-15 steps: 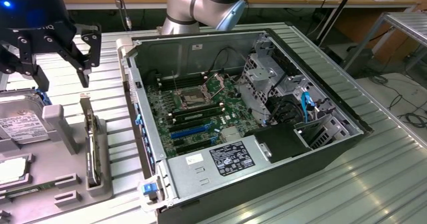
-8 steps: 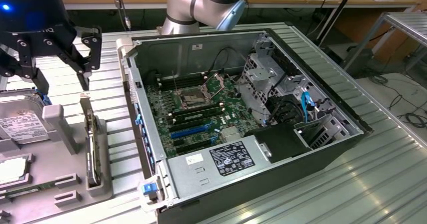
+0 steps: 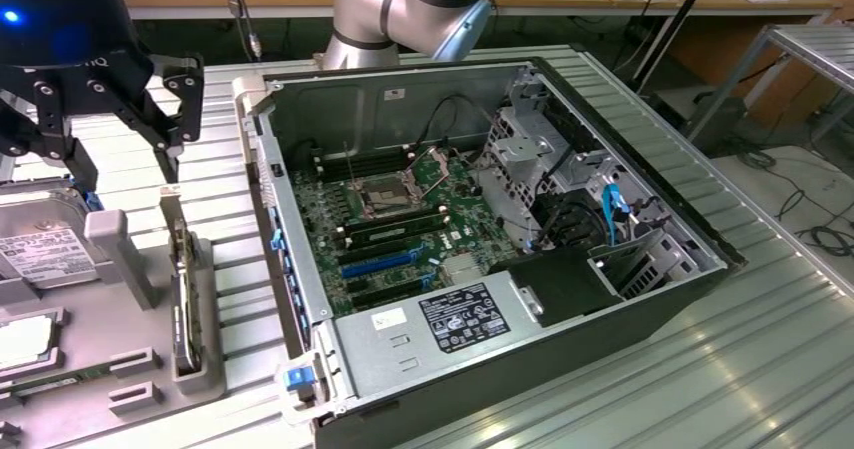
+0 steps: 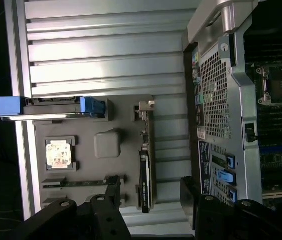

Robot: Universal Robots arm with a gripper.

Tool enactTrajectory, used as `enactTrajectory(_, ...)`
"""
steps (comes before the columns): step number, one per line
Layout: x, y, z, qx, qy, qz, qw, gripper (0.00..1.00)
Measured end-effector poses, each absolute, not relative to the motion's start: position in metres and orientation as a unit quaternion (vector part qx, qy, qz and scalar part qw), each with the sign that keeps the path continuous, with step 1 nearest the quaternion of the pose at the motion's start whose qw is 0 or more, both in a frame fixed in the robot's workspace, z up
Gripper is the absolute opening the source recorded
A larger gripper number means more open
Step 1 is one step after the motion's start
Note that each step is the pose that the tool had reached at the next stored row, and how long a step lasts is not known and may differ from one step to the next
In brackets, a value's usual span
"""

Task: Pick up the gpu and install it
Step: 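Pick up the gpu and move the gpu toward the slot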

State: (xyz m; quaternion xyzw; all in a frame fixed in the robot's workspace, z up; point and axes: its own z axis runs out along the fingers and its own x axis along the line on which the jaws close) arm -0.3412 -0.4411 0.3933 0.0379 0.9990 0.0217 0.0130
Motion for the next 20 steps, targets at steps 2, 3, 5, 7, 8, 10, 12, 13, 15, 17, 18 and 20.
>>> enactTrajectory(2, -0.3412, -0.4411, 0.3933, 0.038, 0.999, 0.022, 0.013, 0.60)
enactTrajectory(3, -0.3412, -0.4411, 0.3933, 0.038, 0.999, 0.022, 0.013, 0.60)
enactTrajectory(5, -0.3412, -0.4411, 0.3930, 0.038, 0.999, 0.022, 0.013, 0.60)
enactTrajectory(7, -0.3412, -0.4411, 0.3926, 0.038, 0.999, 0.022, 0.013, 0.60)
enactTrajectory(8, -0.3412, -0.4411, 0.3925, 0.038, 0.999, 0.022, 0.013, 0.60)
enactTrajectory(10, -0.3412, -0.4411, 0.3921, 0.038, 0.999, 0.022, 0.013, 0.60)
enactTrajectory(12, -0.3412, -0.4411, 0.3914, 0.038, 0.999, 0.022, 0.013, 0.60)
enactTrajectory(13, -0.3412, -0.4411, 0.3909, 0.038, 0.999, 0.022, 0.013, 0.60)
enactTrajectory(15, -0.3412, -0.4411, 0.3903, 0.038, 0.999, 0.022, 0.013, 0.60)
enactTrajectory(17, -0.3412, -0.4411, 0.3898, 0.038, 0.999, 0.022, 0.013, 0.60)
enactTrajectory(18, -0.3412, -0.4411, 0.3895, 0.038, 0.999, 0.022, 0.013, 0.60)
enactTrajectory(20, -0.3412, -0.4411, 0.3887, 0.038, 0.999, 0.022, 0.013, 0.60)
